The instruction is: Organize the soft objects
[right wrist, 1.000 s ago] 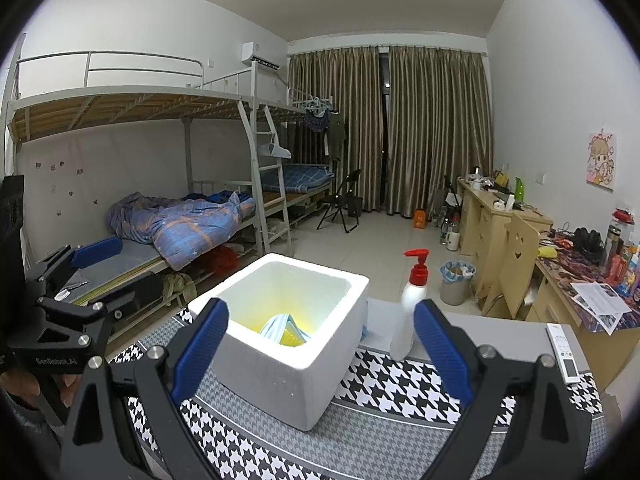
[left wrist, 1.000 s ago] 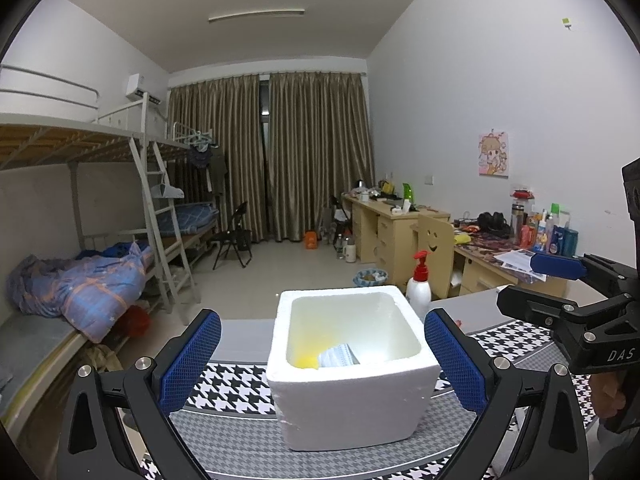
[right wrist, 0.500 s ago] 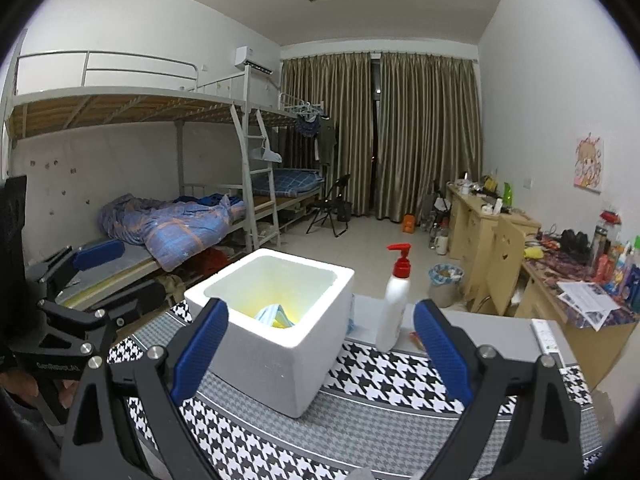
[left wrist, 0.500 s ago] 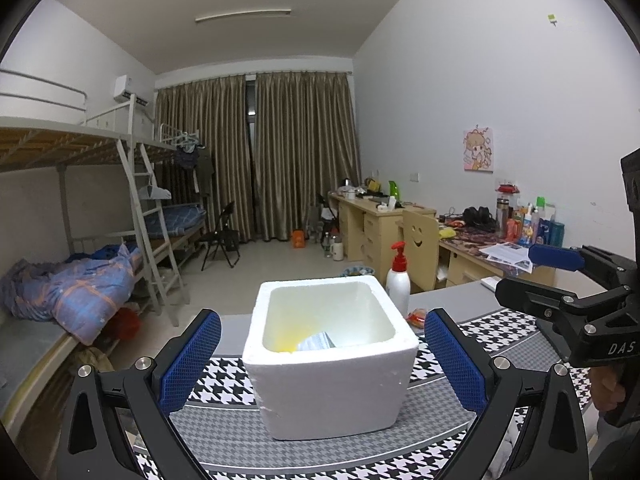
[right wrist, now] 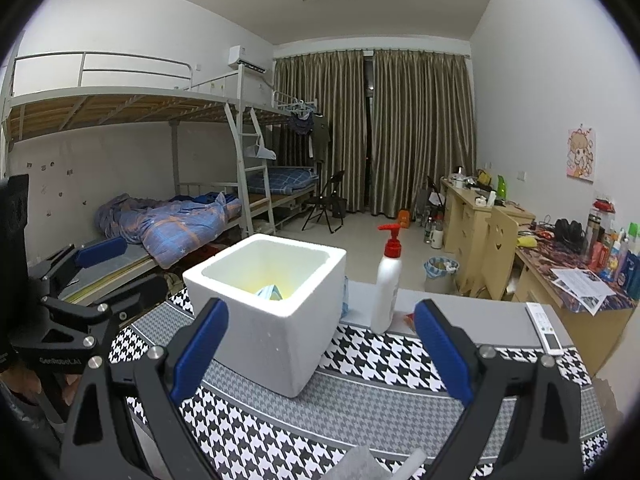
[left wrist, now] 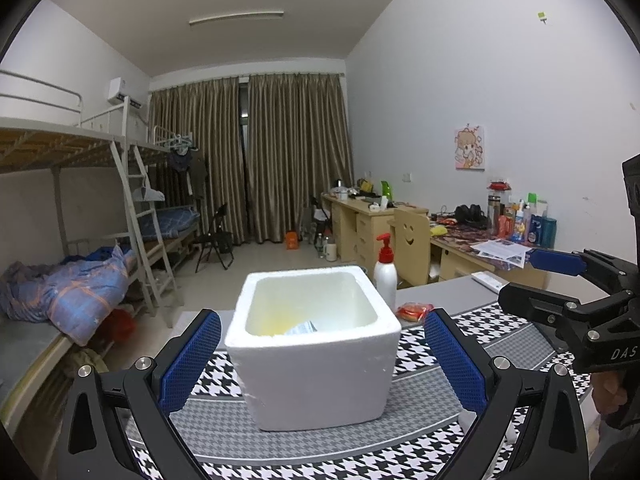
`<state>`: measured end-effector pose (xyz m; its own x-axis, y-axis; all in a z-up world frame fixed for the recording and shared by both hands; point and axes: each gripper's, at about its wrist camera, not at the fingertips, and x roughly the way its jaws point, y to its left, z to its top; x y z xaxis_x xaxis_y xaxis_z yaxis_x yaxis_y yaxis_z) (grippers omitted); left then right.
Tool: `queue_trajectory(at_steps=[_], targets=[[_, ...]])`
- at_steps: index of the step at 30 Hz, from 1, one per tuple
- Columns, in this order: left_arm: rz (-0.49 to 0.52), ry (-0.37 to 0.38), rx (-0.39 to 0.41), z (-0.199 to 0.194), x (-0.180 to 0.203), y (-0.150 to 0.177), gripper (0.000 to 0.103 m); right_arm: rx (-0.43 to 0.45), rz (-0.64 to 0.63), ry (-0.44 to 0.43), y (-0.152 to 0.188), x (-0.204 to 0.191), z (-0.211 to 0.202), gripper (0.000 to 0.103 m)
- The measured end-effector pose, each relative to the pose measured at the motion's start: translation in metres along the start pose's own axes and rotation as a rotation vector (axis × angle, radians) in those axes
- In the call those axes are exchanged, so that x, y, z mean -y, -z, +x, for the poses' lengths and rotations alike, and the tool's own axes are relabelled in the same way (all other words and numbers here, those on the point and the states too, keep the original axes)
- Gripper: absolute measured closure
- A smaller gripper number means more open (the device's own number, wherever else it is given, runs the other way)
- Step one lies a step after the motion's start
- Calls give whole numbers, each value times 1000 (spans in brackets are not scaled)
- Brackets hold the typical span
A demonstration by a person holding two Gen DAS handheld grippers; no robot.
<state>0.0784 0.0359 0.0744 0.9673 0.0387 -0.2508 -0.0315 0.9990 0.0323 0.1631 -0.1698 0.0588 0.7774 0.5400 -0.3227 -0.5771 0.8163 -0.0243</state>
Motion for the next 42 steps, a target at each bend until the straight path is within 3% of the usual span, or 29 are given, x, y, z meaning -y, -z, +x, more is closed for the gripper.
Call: queue_trajectory(at_steps=[16,42], targets=[[-30,64,-5,2,12,25,1,-3,106,73,28,27,-11,7],[-21,163,-118,18,45,56,1,-73,172,181,67,53,-25,7]])
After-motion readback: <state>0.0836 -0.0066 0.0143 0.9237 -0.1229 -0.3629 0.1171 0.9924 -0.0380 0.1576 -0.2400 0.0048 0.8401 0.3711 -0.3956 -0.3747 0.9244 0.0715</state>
